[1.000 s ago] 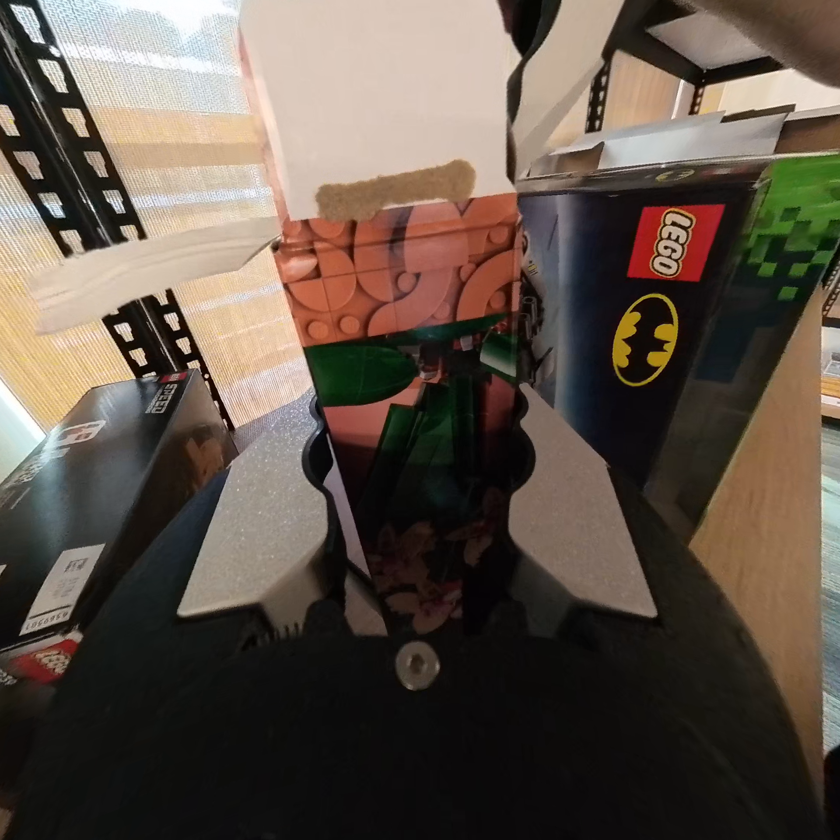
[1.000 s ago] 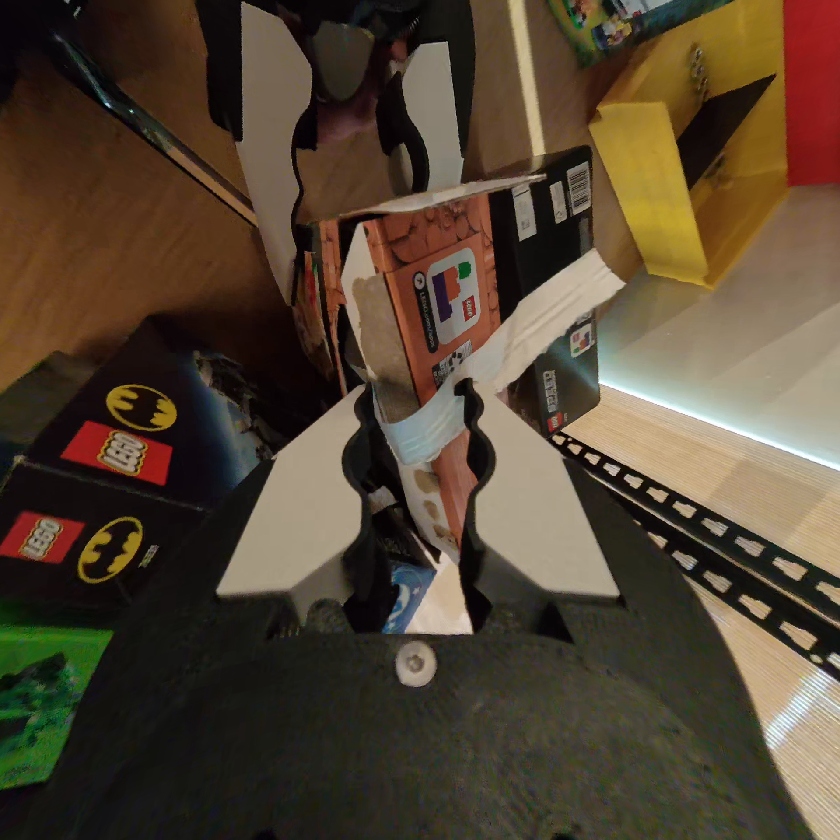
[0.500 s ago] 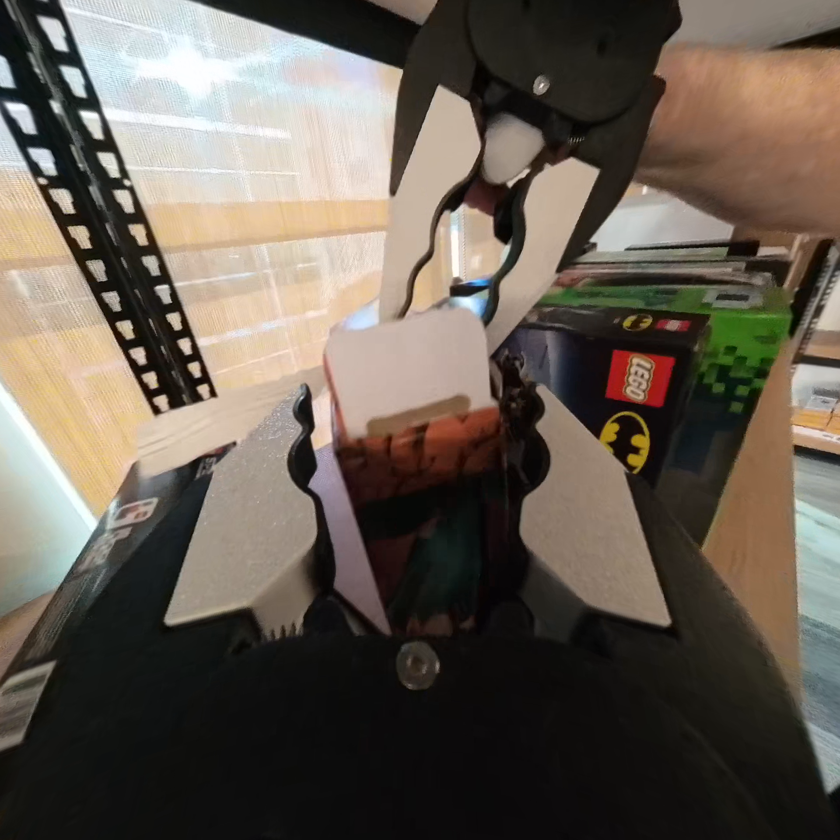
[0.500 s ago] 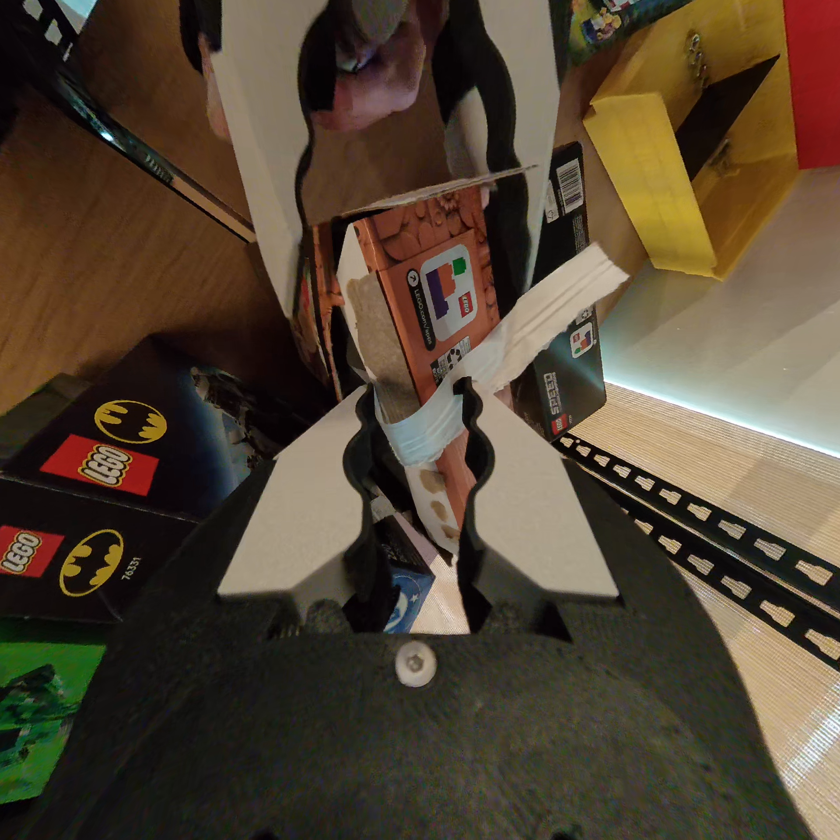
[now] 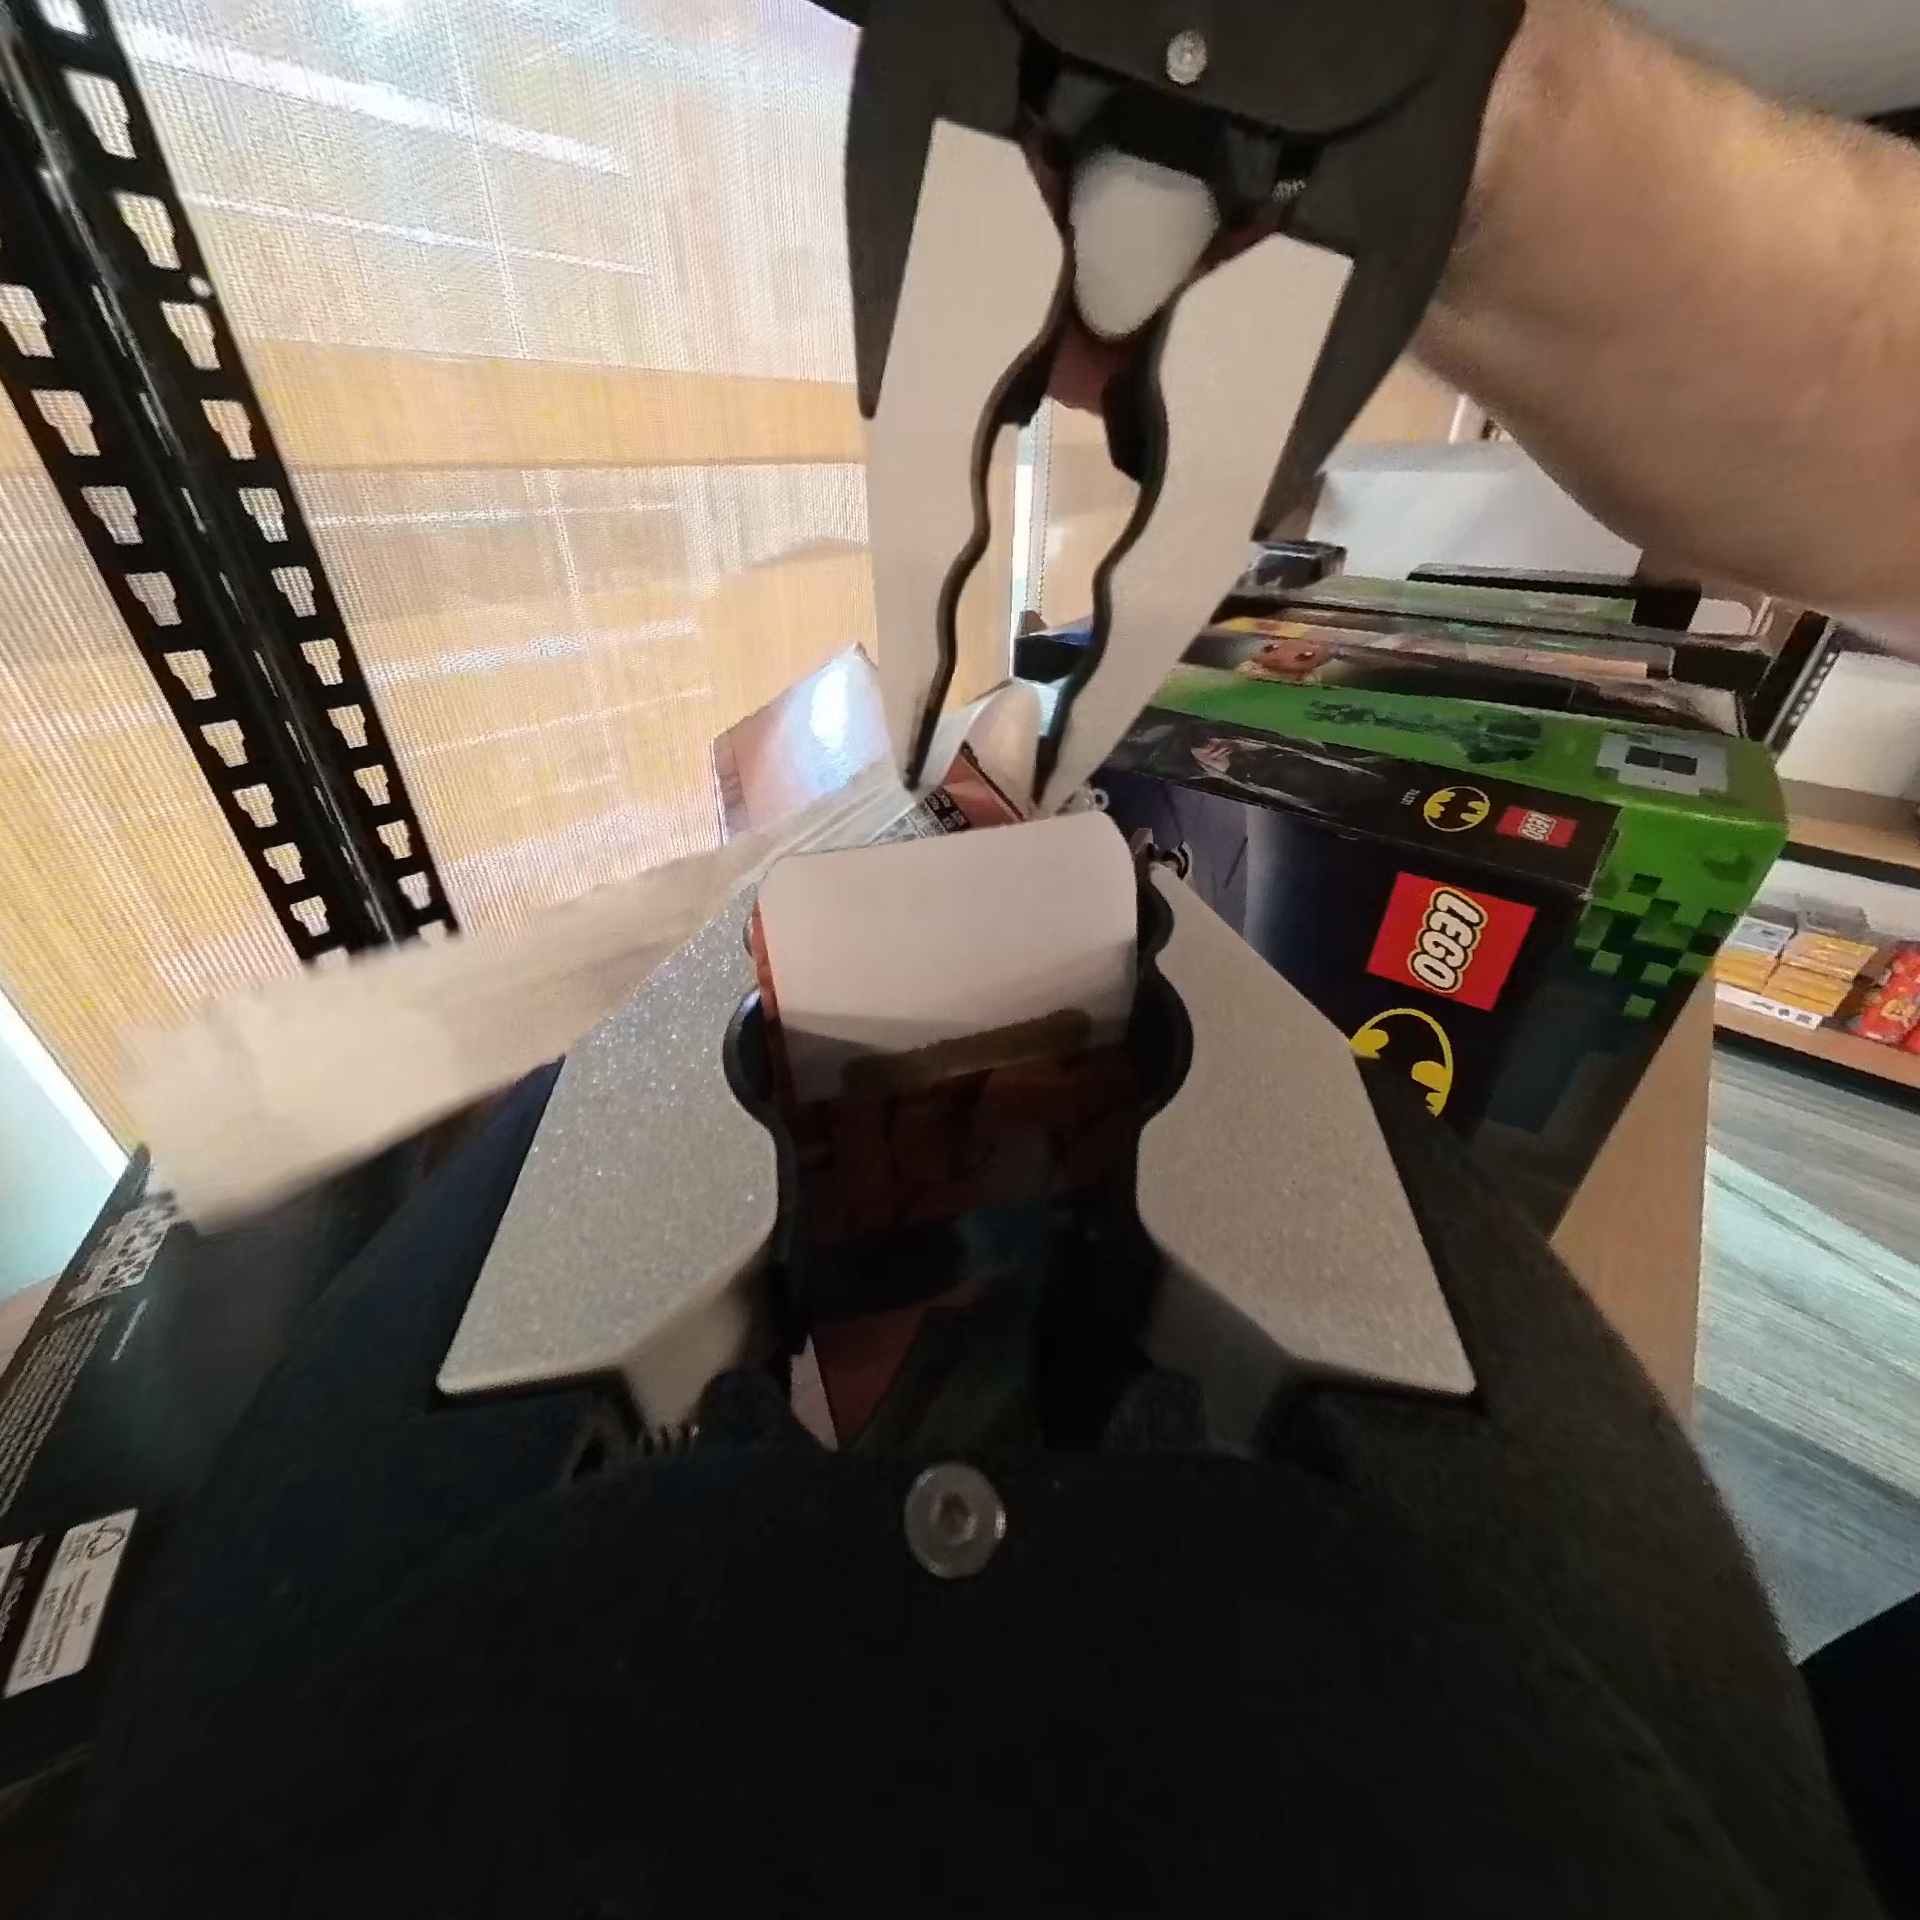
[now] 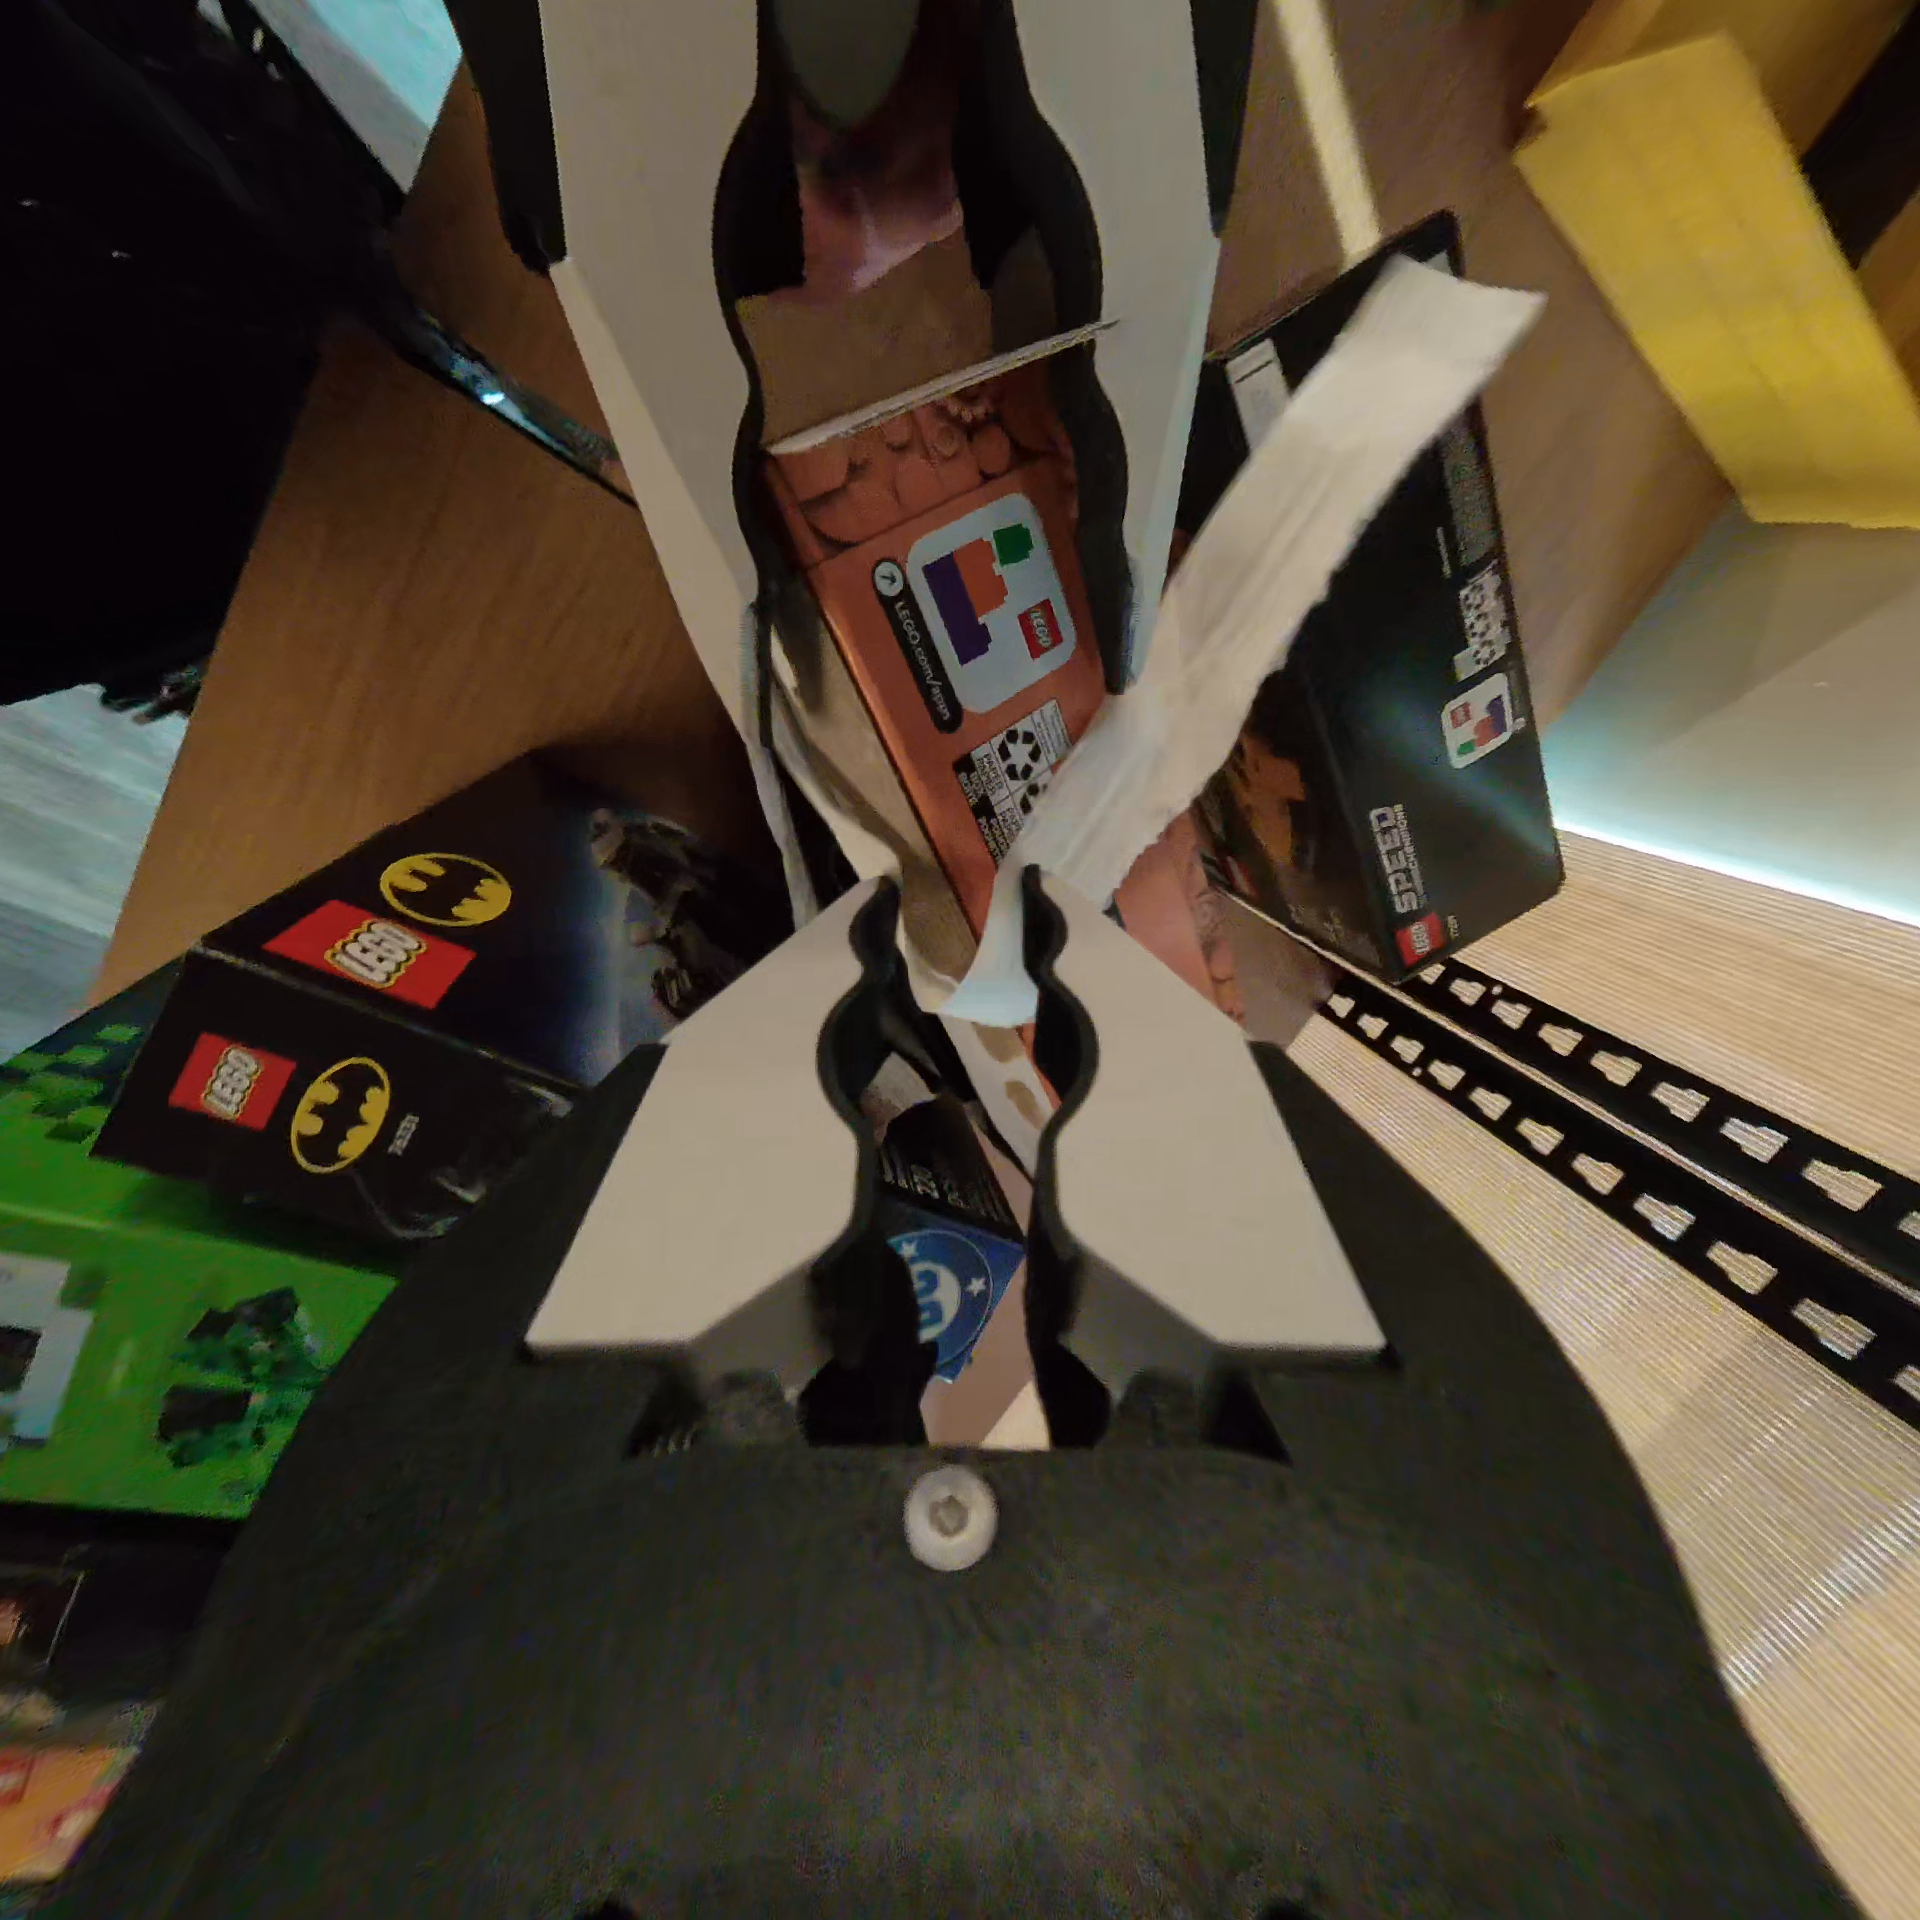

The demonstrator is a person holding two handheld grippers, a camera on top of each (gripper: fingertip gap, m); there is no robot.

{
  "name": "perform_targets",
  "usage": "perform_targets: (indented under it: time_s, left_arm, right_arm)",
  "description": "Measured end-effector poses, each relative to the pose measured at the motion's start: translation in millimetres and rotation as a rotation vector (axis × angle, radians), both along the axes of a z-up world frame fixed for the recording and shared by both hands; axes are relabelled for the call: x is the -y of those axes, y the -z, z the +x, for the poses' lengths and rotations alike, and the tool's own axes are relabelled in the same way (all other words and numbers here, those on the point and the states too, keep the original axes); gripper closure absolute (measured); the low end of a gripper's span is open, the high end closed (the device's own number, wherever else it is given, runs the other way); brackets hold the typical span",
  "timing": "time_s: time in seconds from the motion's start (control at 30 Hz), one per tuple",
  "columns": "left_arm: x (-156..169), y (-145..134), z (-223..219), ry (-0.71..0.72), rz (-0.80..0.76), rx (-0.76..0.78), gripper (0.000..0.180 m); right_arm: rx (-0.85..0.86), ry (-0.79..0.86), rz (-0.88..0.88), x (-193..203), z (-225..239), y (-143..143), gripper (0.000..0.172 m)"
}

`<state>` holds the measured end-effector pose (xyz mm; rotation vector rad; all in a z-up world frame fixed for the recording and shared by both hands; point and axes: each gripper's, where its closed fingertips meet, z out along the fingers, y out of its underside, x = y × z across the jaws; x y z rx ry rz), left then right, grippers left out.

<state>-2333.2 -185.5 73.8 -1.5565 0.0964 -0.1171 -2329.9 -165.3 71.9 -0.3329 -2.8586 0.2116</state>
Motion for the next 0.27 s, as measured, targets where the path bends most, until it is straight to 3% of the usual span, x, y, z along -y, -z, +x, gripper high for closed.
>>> perform_targets:
  time_s: [0.27]
  left_arm:
    - [-0.4, 0.0, -3.1, -0.015, 0.004, -0.003, 0.116]
  right_arm:
    - [-0.072, 0.029, 0.065, -10.6, 17.4, -5.5, 0.172]
